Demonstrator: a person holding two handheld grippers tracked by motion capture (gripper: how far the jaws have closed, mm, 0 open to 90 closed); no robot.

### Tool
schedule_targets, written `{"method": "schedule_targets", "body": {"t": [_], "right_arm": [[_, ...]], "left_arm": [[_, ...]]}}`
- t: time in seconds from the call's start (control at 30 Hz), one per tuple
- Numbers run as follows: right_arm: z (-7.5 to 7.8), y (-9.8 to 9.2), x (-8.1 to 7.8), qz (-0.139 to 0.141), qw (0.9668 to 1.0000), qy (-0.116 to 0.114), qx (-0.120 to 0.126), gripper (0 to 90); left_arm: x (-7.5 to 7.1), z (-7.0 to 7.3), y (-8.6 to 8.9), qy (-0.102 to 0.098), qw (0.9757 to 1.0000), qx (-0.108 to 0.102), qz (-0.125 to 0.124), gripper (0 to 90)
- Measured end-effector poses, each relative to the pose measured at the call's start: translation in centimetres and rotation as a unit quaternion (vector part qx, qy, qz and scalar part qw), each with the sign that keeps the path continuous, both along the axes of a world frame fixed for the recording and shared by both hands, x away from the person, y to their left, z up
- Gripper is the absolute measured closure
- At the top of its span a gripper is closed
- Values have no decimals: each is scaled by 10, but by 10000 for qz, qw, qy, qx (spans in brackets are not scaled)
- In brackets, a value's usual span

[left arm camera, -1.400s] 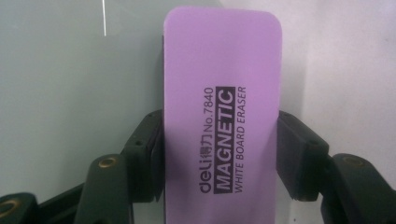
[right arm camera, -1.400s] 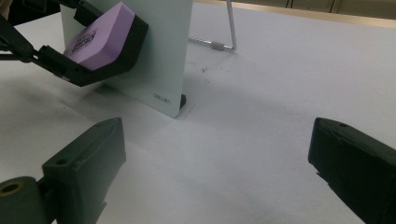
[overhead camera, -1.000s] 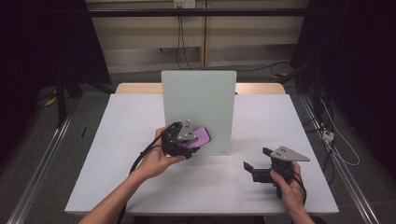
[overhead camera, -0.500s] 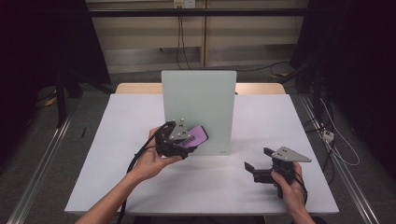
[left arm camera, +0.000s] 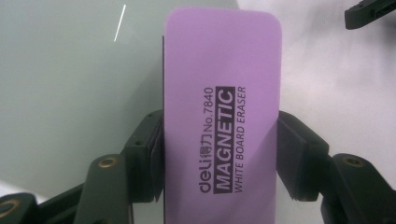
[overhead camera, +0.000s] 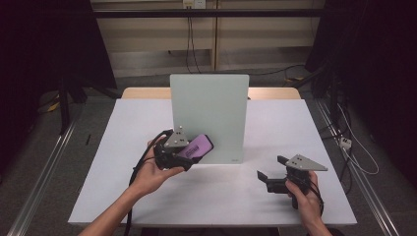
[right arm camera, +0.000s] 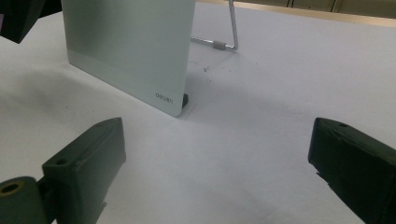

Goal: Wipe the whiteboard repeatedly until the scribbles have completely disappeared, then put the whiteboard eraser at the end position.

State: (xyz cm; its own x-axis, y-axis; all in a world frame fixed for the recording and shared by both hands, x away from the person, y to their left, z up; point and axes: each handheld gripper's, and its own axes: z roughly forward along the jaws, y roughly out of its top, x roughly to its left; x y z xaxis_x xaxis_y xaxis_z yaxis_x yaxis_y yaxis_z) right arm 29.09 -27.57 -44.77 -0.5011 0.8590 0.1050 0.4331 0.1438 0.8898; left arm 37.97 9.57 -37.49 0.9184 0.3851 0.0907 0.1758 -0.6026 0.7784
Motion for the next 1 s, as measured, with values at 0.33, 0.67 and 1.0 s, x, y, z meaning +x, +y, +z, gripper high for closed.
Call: {"method": "schedule_targets", "body": {"t": [0.33,0.67,1.0], "right_arm": [[-1,0,3,-35,10000,35,-3,41],[-1,0,2,-24,10000,31,24,41],[-1,-2,0,19,10000,-1,17,41]], "left_arm": [[1,1,15,266,9995,-146,1,409],[-4,-3,6,566,9982,-98,-195,409],[-6,-6,-2,719,9969,59,-304,409]]}}
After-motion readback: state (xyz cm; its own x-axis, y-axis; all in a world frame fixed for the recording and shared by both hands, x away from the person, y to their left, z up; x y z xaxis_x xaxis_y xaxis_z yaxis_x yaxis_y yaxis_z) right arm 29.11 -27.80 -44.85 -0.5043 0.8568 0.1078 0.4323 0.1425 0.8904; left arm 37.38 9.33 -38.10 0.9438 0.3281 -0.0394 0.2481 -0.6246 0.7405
